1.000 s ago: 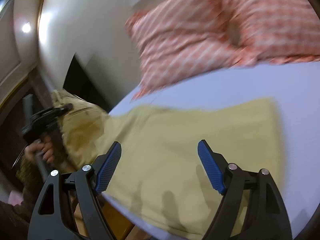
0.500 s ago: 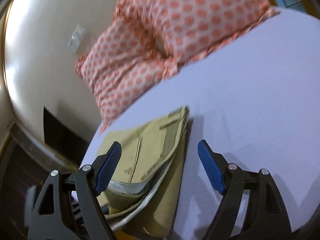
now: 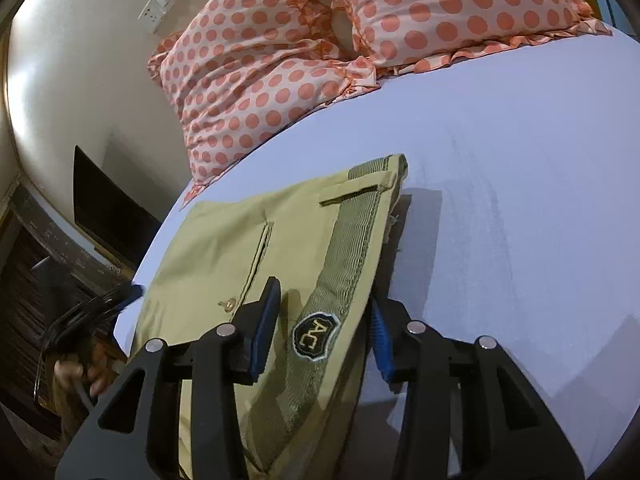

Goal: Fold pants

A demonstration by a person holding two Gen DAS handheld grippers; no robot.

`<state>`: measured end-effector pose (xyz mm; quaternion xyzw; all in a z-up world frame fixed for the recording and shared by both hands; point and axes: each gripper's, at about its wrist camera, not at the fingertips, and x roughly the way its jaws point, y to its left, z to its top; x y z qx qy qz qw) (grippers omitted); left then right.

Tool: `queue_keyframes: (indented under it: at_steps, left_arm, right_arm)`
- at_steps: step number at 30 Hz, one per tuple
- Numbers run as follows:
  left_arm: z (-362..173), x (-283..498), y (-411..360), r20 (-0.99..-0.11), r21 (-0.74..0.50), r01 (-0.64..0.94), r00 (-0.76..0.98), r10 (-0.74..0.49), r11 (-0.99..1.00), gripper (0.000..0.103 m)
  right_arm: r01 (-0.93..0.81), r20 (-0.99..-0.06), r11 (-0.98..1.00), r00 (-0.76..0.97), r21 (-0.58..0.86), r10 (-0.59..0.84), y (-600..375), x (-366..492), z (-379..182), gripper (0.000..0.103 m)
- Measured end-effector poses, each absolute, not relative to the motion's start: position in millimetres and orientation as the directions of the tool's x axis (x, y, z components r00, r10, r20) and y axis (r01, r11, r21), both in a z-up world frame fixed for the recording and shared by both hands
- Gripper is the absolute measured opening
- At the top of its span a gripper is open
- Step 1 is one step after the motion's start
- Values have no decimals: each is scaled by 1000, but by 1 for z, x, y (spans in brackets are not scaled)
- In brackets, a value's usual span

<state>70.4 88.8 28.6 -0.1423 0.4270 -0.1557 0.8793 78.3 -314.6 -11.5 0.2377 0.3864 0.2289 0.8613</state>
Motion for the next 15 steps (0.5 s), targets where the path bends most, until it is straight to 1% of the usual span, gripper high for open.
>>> queue_keyframes:
  at_steps: [3,5,6,7,8,9,11,13,15]
  left_arm:
    - [16,80,89,-750,-378,145,532,-394,914,59]
    - [16,81,85,-757,-360,156,527,-386,920,65]
    - [15,80,82,-763,-353,163,520,-384,921,66]
    - [15,77,80,-767,-343,172,517,-381,923,67]
    - [15,79,77,-768,-340,183,512,-385,922,72]
    - [12,82,74,-769,-338,193,507,-388,921,73]
    - [12,80,69,-772,-337,211,495,-397,918,75]
    - [14,77,65,-769,-344,219,492,-408,913,75]
    - [17,77,62,-763,-351,230,491,-420,908,76]
  right_arm:
    - [-212,-556,788,605,578,570,-315,77,-14,43]
    - [-196,-550,785,615,588,565,-317,75,-15,43]
    - [-194,-551,788,619,584,560,-316,75,-16,43]
    - [-195,-555,799,626,569,548,-313,74,-15,43]
    - [-198,-560,808,630,555,538,-311,73,-15,44]
    - [-200,-562,814,632,546,533,-309,73,-15,44]
    - [-209,-557,803,623,557,549,-308,72,-16,44]
    - [-216,-540,783,618,583,572,-312,73,-18,43]
    - [-224,-536,784,620,579,573,-312,72,-19,43]
